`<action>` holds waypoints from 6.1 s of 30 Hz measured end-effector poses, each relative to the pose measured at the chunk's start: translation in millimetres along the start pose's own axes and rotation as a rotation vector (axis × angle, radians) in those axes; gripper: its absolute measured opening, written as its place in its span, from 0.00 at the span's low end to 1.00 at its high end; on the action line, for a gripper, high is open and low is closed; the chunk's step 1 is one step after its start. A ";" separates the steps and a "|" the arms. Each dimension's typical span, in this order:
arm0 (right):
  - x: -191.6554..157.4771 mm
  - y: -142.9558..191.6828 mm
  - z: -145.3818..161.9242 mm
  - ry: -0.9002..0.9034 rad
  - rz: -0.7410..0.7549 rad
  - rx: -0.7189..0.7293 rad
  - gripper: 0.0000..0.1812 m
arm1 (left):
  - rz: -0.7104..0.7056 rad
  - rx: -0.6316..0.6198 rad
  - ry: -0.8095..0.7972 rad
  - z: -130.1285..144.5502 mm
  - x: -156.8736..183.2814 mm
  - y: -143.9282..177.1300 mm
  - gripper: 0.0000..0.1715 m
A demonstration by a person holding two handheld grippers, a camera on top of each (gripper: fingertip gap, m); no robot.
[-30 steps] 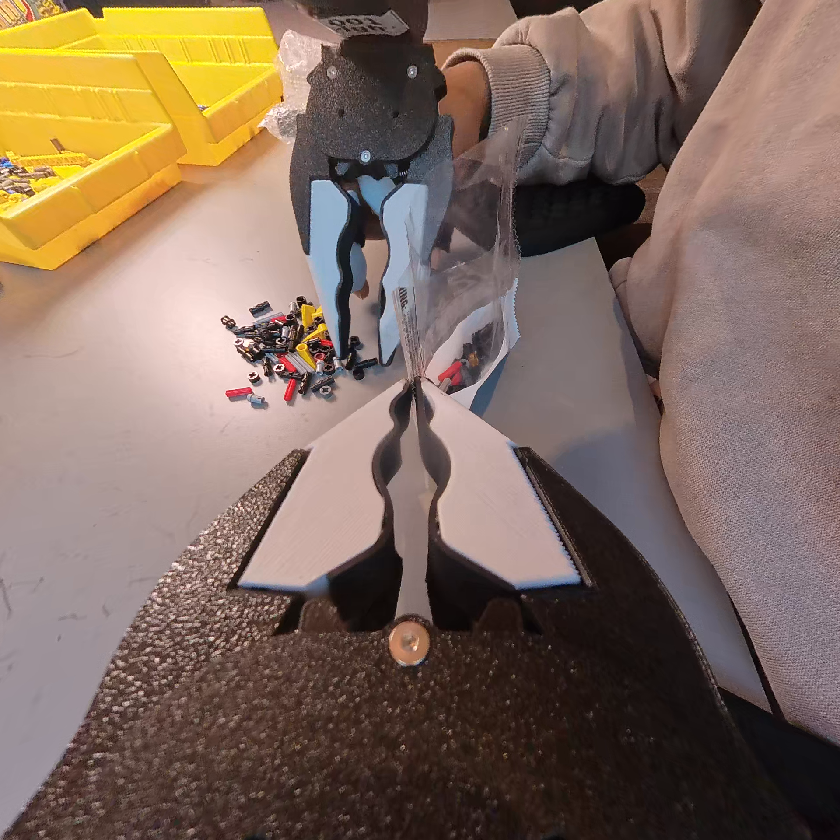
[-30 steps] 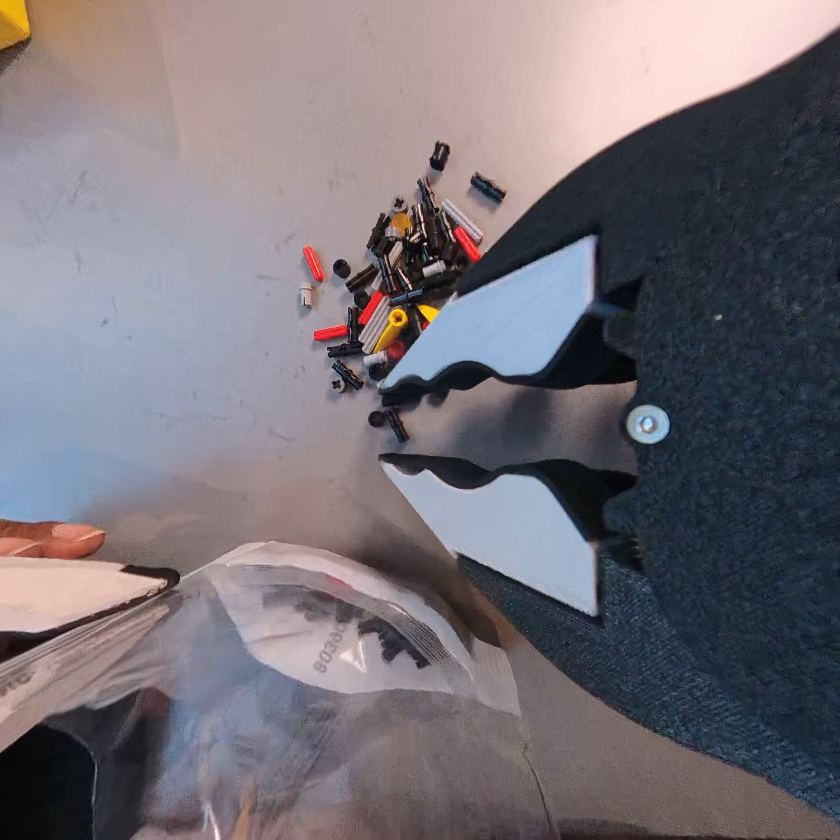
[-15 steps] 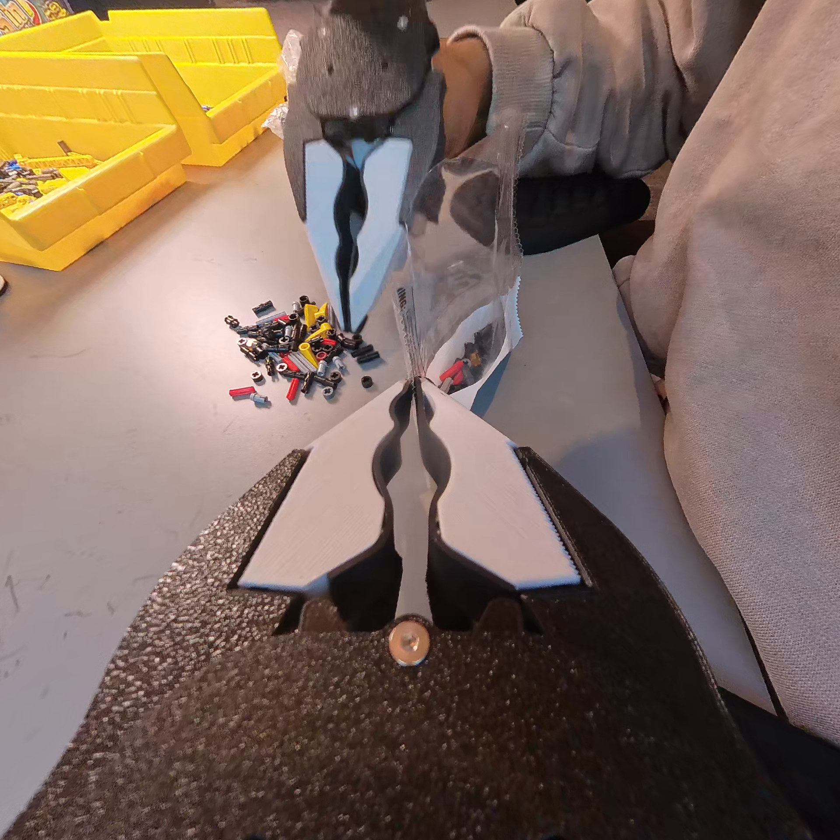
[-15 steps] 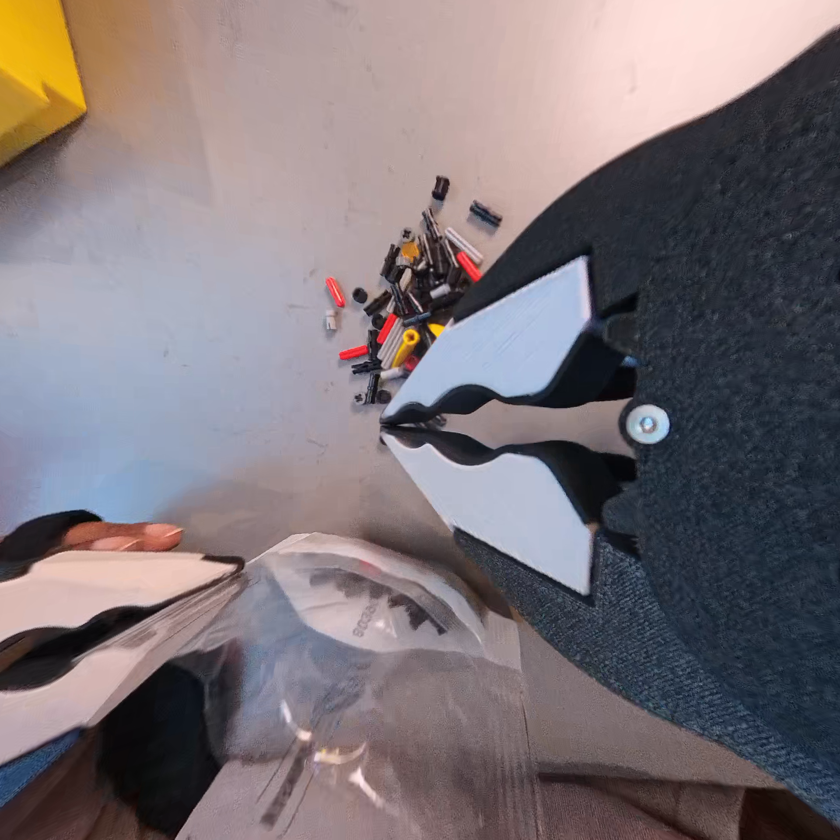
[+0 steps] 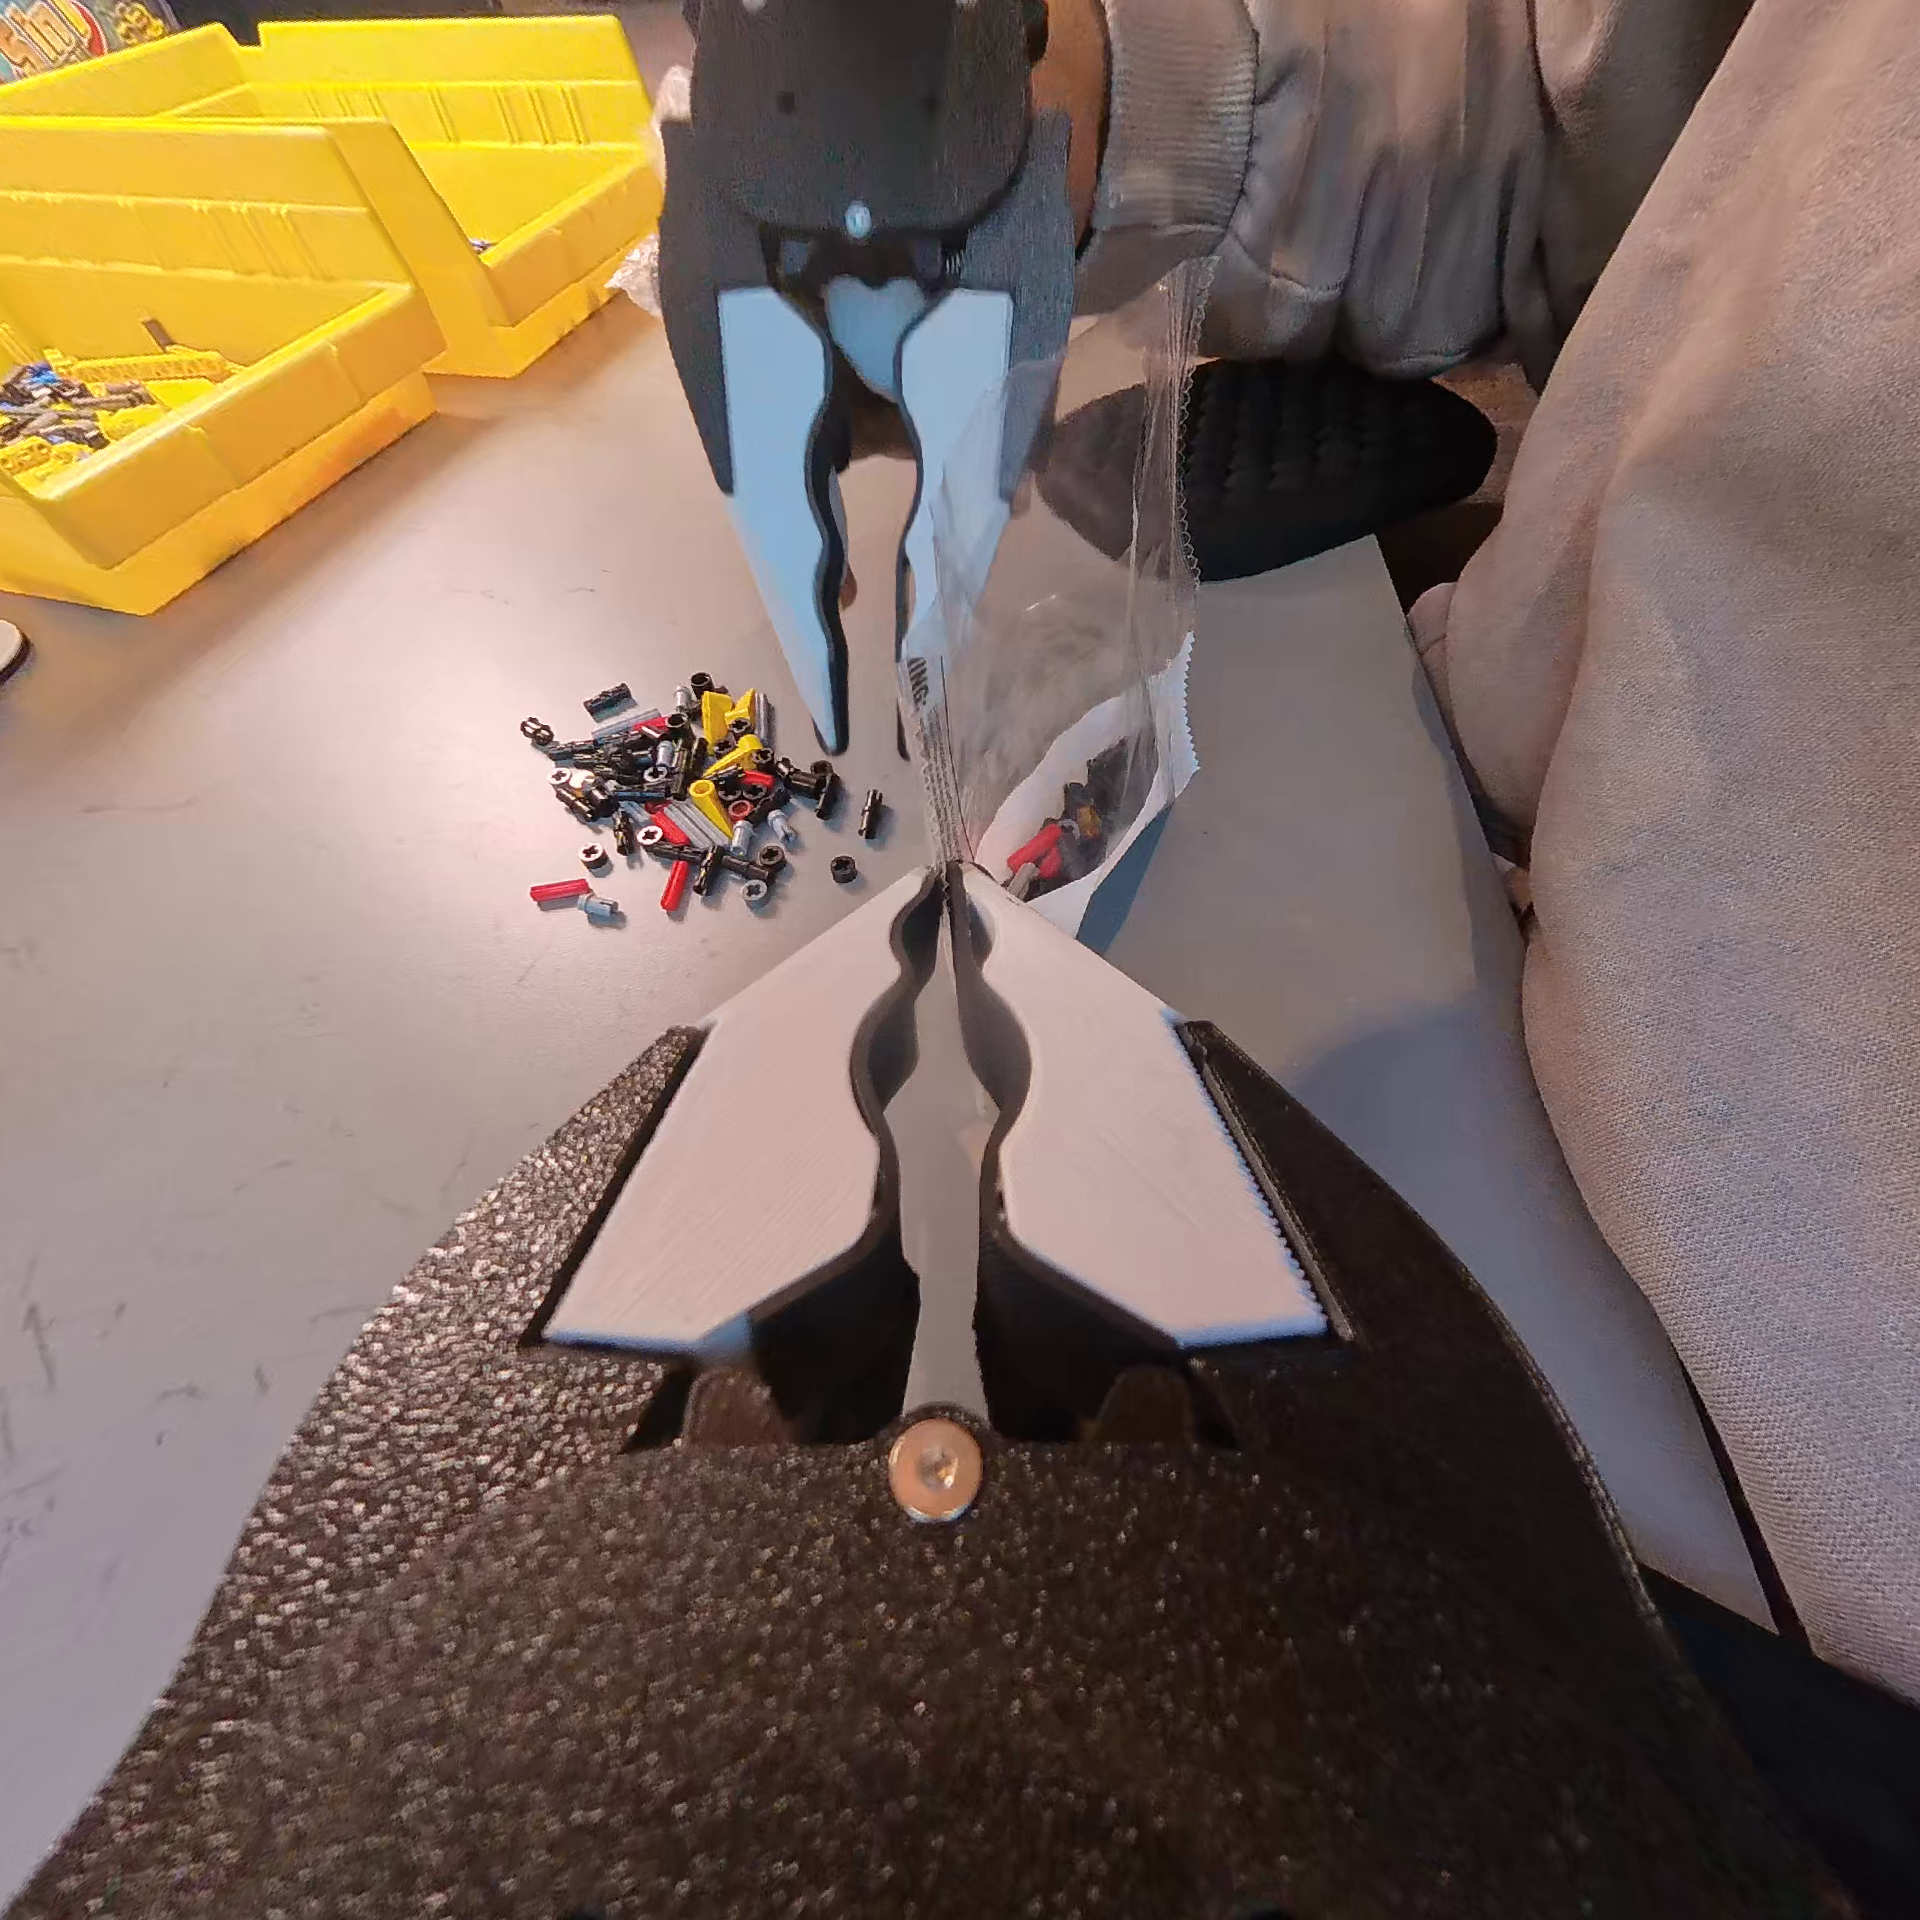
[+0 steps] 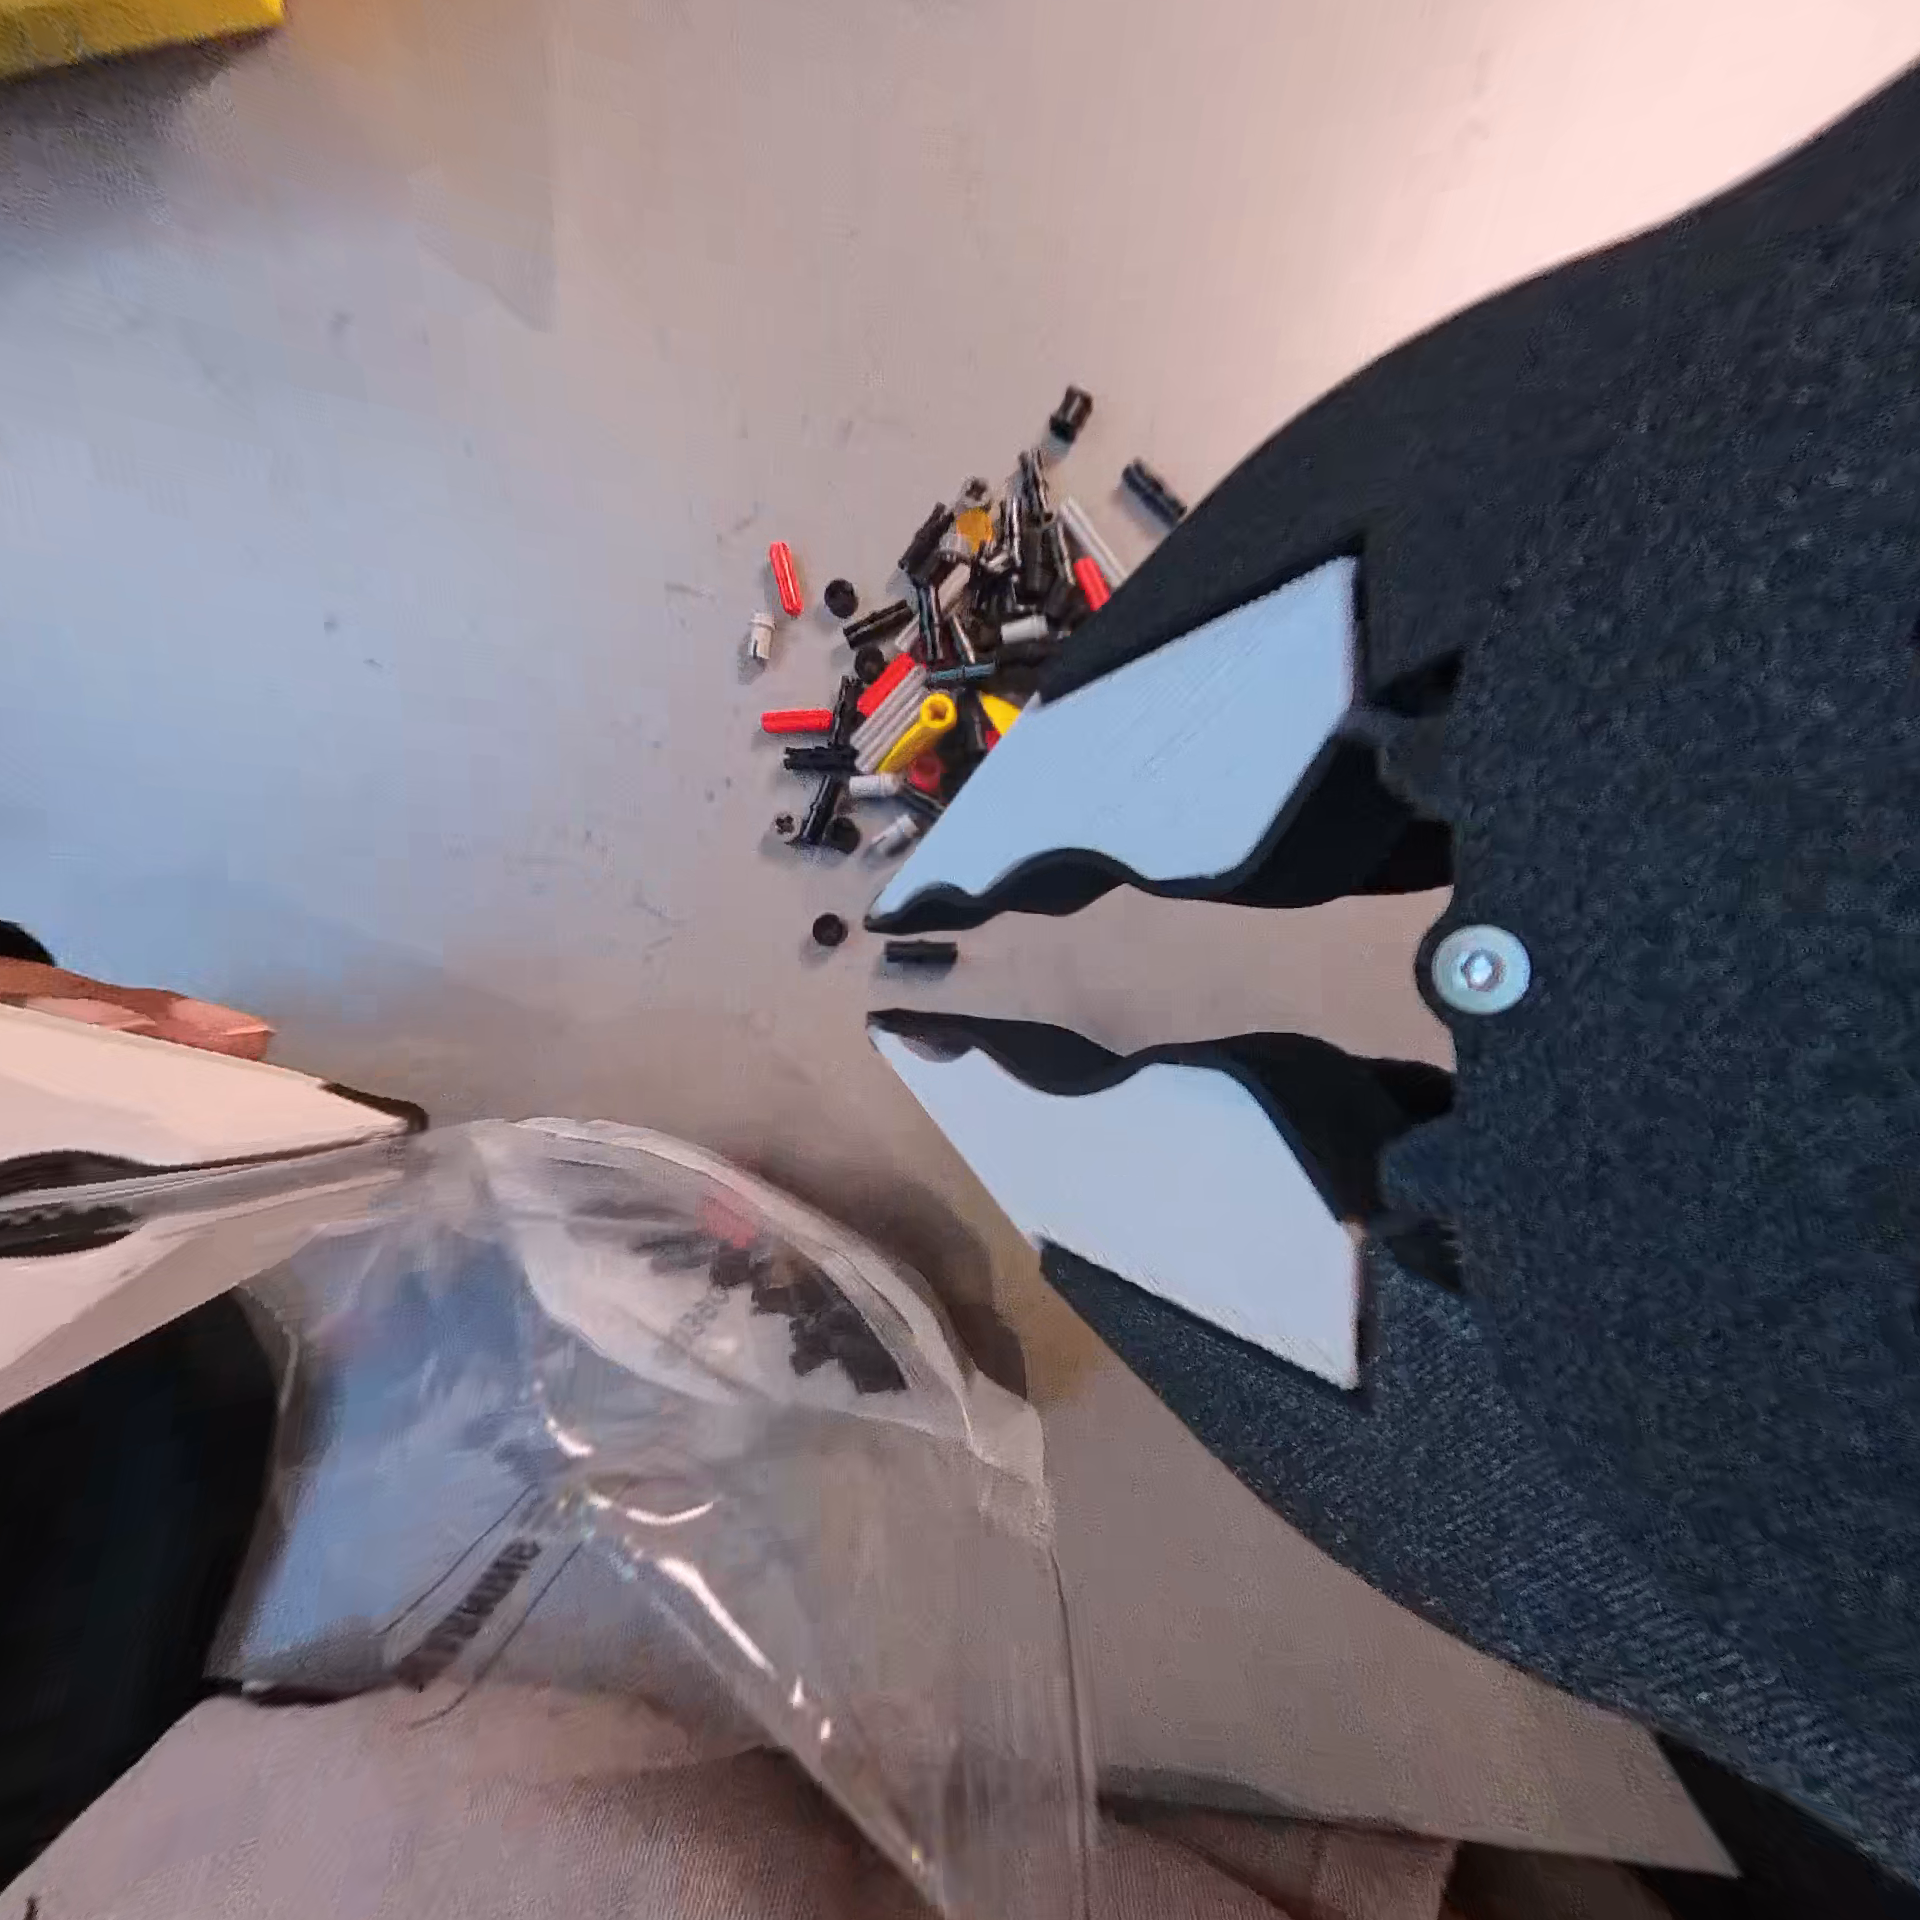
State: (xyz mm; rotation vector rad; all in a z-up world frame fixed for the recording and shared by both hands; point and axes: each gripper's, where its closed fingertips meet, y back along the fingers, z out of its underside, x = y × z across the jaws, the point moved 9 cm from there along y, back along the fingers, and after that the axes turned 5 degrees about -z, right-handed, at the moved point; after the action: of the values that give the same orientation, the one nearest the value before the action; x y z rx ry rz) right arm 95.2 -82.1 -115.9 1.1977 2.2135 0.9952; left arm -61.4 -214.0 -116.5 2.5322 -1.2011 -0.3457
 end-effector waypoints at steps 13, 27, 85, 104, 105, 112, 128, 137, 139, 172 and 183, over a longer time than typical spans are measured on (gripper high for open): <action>4.1 6.0 -3.5 -0.075 -0.051 0.091 0.02 | -0.001 0.000 -0.005 -0.2 0.4 -0.4 0.00; 7.7 57.7 -41.7 -0.079 -0.099 0.460 0.09 | 0.000 0.000 -0.004 -0.1 0.1 -0.2 0.00; -2.2 98.3 5.1 -0.093 -0.031 0.474 0.10 | 0.004 0.001 0.000 0.1 0.7 1.2 0.00; -45.3 69.2 114.3 -0.256 0.070 -0.082 0.06 | 0.005 -0.007 0.017 0.6 -1.6 0.7 0.00; -46.1 70.0 114.7 -0.258 0.070 -0.084 0.06 | 0.004 -0.007 0.015 0.6 -1.5 0.7 0.00; -50.1 80.4 123.4 -0.266 0.106 -0.110 0.10 | 0.003 -0.008 0.014 0.6 -1.6 0.6 0.00; -54.5 103.1 -0.4 0.026 0.092 0.548 0.04 | 0.003 -0.013 0.018 0.9 -2.6 -0.4 0.00; -42.2 65.6 -37.9 0.081 0.009 0.503 0.09 | 0.004 -0.011 0.008 0.7 -1.5 -0.4 0.00; -41.5 66.7 -35.8 0.071 0.006 0.517 0.10 | 0.005 -0.011 0.007 0.7 -1.3 -0.5 0.00; -27.8 60.9 -53.7 0.018 -0.138 0.509 0.05 | 0.011 -0.009 0.002 0.3 0.5 -0.4 0.00; 7.5 45.3 3.3 -0.126 0.065 0.269 0.10 | 0.011 -0.008 -0.005 0.2 1.4 0.3 0.00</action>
State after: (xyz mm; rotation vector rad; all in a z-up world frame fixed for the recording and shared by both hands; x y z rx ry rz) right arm 117.6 -57.7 -83.9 1.4144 2.2720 0.6391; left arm -60.9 -215.3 -116.7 2.5183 -1.2132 -0.3538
